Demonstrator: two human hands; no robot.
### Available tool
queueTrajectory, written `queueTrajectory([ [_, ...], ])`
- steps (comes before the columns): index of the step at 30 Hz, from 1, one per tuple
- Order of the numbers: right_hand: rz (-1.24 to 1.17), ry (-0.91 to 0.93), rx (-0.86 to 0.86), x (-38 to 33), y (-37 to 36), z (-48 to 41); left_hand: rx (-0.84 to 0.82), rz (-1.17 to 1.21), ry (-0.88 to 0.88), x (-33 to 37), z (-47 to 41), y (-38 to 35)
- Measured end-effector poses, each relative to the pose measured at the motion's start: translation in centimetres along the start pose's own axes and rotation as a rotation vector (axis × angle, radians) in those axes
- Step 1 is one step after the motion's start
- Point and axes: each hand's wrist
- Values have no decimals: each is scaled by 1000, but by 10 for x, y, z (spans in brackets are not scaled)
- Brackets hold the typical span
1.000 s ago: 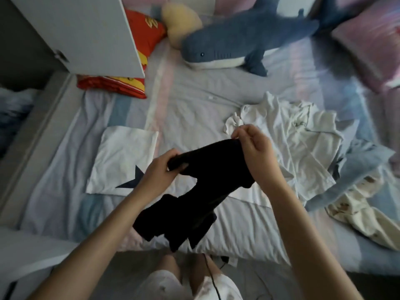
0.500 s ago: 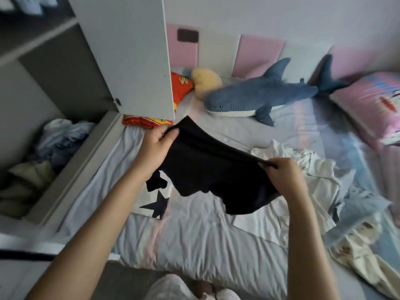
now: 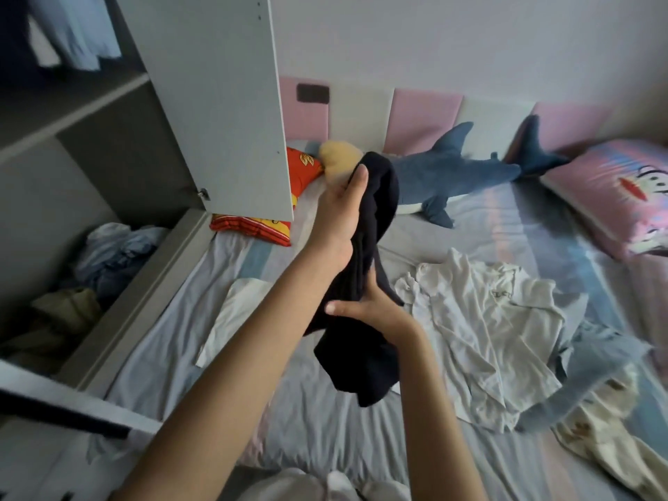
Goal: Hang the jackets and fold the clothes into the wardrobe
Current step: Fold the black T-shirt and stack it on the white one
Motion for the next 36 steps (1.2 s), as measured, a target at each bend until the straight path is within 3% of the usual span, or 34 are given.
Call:
queueTrajectory([
  [4,251,-201,78,16,-6,0,90,89,-22,10,-7,28],
  [9,210,-246,315,10,20,22,278,211,-24,1,-3,80],
  [17,332,-334,344,-15,24,41,306,296,-89,-13,7,114],
  [20,226,-333,304,-27,22,42,143,113,-98,-13,17,108],
  [25,-461,105,306,-65,7,35,-420,-320,166,-24,58,76],
  [27,-544,145,216,-75,6,32,-510,-480,212,-38,72,67],
  [30,-404,138,28,-82,-6,29,-205,-650,192,-55,76,59],
  [31,-376,147,-18,-80,-11,26,-81,-607,211,-58,73,61],
  [33,-272,135,-26,-77,-17,24,89,-318,273,-62,64,68],
  [36,206,117,-98,-72,-9,26,245,120,351,-56,56,76],
])
Point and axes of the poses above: each hand's wrist, its own z-axis away from the middle knuckle, its own y-axis out of the back of the hand, x = y × z, and after that the axes turned 13 degrees about -x, right-handed
